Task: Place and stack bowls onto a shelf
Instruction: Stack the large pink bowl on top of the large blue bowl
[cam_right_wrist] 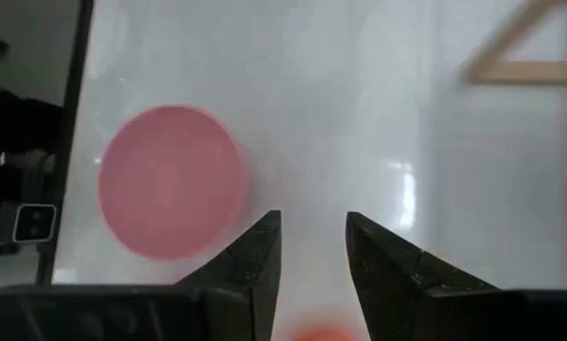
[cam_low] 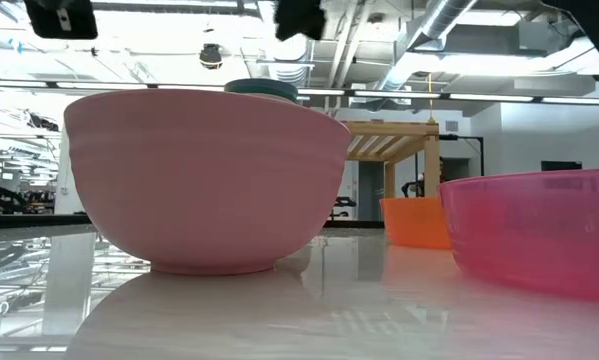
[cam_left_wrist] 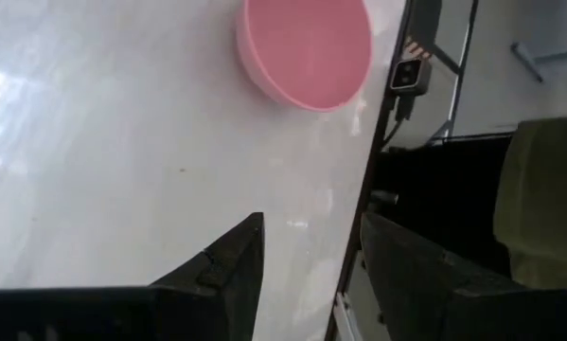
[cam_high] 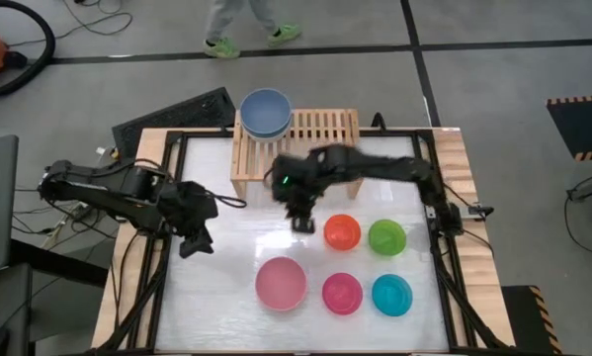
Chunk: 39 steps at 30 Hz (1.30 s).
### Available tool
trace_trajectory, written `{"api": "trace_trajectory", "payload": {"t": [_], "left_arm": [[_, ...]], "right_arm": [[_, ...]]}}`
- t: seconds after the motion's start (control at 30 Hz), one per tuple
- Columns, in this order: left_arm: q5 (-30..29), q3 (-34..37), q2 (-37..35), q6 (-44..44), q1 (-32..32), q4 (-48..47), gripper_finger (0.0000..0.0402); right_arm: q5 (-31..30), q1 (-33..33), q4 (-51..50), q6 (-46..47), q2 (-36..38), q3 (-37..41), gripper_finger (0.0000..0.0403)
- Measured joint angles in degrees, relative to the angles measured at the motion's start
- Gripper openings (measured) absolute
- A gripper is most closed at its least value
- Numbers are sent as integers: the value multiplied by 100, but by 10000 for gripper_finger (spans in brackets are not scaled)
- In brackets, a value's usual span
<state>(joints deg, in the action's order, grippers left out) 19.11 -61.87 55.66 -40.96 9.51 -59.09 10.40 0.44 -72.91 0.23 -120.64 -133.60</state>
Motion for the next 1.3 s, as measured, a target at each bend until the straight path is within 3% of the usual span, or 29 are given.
{"api": "trace_trajectory", "payload": {"t": [0.23, 0.4, 0.73, 0.87, 1.0, 1.13, 1.3], "left_arm": [[-324, 0, -617, -71, 344, -17, 161], [-782, -2, -1005, 110, 522, -35, 161], [-1493, 13, -1438, 176, 661, -48, 161], [-1554, 17, -1475, 291, 661, -52, 161], [-1678, 17, -1473, 445, 661, -52, 161], [-1854, 17, -1467, 500, 661, -55, 161], [-2016, 17, -1469, 594, 661, -55, 161]], "right_arm": [[-3, 565, 982, 592, -803, -2, 149], [-5, 900, 1087, 641, -1279, 0, 154], [-10, 910, 899, 1651, -2058, -3, 255], [420, 919, 803, 1945, -2096, 7, 264], [407, 991, 807, 1989, -1877, 2, 264], [162, 1050, 1006, 2034, -1594, -7, 264], [-645, 1082, 1045, 1789, -1514, -9, 264]]}}
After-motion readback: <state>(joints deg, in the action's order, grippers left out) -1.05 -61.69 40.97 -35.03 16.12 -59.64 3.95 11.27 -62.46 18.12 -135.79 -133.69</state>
